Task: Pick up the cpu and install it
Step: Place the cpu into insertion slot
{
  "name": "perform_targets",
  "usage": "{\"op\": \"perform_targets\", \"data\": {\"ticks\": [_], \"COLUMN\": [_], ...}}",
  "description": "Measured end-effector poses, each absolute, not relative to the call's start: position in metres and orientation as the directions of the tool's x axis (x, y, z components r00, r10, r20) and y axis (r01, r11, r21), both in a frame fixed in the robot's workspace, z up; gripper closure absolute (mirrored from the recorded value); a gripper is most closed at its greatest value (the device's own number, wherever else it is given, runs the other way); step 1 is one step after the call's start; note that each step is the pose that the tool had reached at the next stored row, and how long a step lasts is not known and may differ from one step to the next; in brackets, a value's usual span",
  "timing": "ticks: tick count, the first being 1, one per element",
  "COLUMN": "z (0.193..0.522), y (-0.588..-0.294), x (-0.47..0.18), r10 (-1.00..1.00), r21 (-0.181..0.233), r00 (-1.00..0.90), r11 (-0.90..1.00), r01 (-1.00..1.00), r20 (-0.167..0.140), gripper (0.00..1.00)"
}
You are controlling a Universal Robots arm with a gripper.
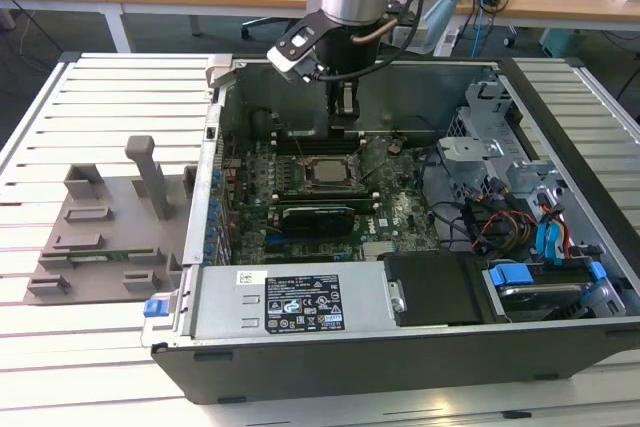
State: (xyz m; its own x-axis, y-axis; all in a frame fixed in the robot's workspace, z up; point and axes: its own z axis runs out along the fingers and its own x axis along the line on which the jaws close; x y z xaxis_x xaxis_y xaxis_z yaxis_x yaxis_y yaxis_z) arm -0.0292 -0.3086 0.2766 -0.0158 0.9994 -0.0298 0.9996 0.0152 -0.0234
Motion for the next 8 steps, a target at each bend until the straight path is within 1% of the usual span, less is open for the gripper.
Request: {"op": "perform_targets", "data": {"ticks": [8], "z": [0.2768], "y": [-0.3086], "x": [-0.0292], "r10": [0.999], "r21": [-0.024], "r00": [-0.016], "r11": [0.015], "r01": [1.0], "r20": [-0.03], "gripper": [0.89]}}
